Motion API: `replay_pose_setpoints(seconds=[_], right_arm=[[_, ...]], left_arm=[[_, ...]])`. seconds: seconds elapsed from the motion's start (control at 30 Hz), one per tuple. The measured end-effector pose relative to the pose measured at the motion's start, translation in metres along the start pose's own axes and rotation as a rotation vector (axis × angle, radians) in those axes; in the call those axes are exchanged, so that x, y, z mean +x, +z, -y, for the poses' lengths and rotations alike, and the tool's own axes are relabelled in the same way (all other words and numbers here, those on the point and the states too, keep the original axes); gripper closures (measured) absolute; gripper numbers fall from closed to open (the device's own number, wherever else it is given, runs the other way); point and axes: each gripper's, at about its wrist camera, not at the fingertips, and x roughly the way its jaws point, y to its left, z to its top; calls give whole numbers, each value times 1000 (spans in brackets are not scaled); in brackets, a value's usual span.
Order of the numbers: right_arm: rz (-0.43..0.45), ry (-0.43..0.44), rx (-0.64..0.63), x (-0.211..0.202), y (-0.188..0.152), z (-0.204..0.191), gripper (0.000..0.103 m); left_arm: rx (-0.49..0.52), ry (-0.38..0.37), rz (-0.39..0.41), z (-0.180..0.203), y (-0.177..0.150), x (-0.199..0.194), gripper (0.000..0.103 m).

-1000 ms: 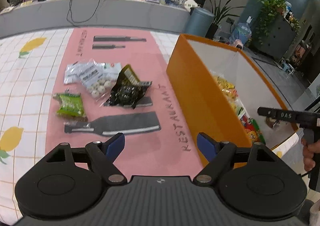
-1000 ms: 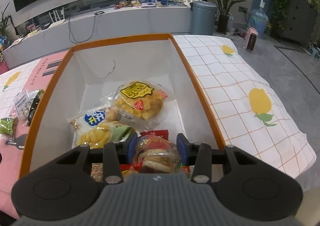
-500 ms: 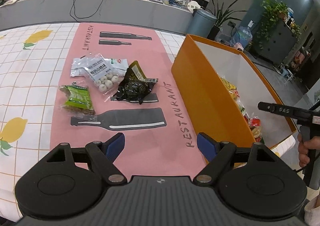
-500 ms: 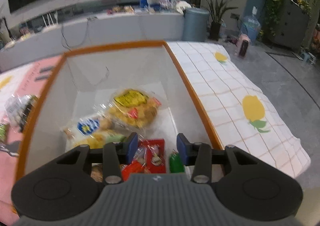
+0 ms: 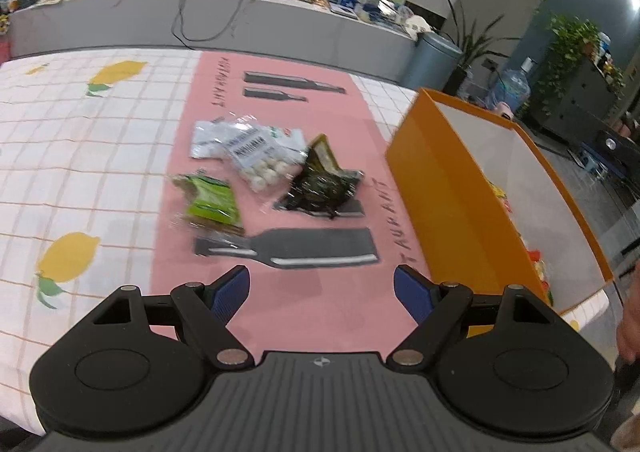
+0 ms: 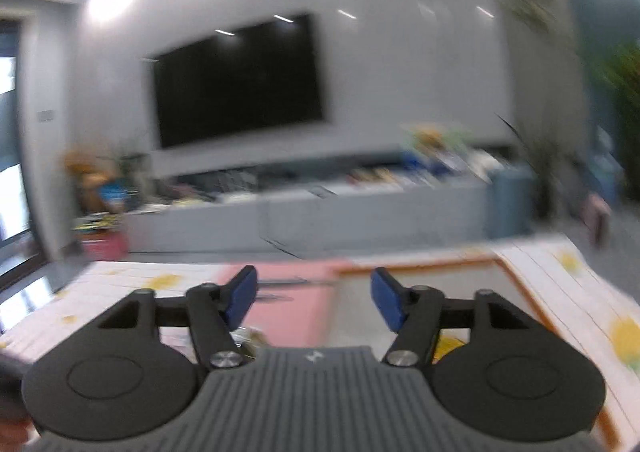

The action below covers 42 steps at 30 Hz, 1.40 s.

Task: Organize snacks
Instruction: 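Move both tools back over the remaining snacks, then grasp the green raisin bag with the left tool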

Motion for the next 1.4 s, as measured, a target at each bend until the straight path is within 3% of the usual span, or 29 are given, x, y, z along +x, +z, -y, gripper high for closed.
replay_pose_setpoints(seconds=[0.13, 0.2, 0.3, 0.43, 0.53, 0.6, 0.83, 0.93, 1.03, 1.2, 1.4], right_arm=[[-43, 131, 12, 10, -15, -41, 36], [-73, 151, -16, 17, -24, -57, 36], [-113, 148, -73, 30, -39, -75, 36], [-182, 130, -60, 49, -51, -82, 35], [-224, 103, -56, 59, -54, -78, 35], [-242, 93, -56, 61, -58, -78, 34], [-300, 74, -52, 67, -71, -75, 32], [-299, 77, -67, 67, -72, -76, 32], [-302, 75, -67, 66, -72, -74, 32], [-292, 69, -75, 65, -69, -74, 32], [-302, 58, -85, 67, -70, -72, 32]], left_arm=[[-30, 52, 27, -22, 7, -5, 7], [-51, 68, 29, -33, 10, -8, 7], [-70, 102, 49, -47, 14, -12, 7], [-77, 122, 52, -57, 18, -12, 7], [-19, 109, 22, -56, 24, -1, 7], [-4, 142, 3, -55, 29, 9, 7], [-95, 141, -56, -64, 45, 49, 7], [-105, 133, -100, -66, 51, 67, 7], [-89, 200, -107, -66, 54, 83, 7], [-125, 241, -150, -72, 56, 107, 7], [-145, 230, -121, -75, 53, 109, 24]])
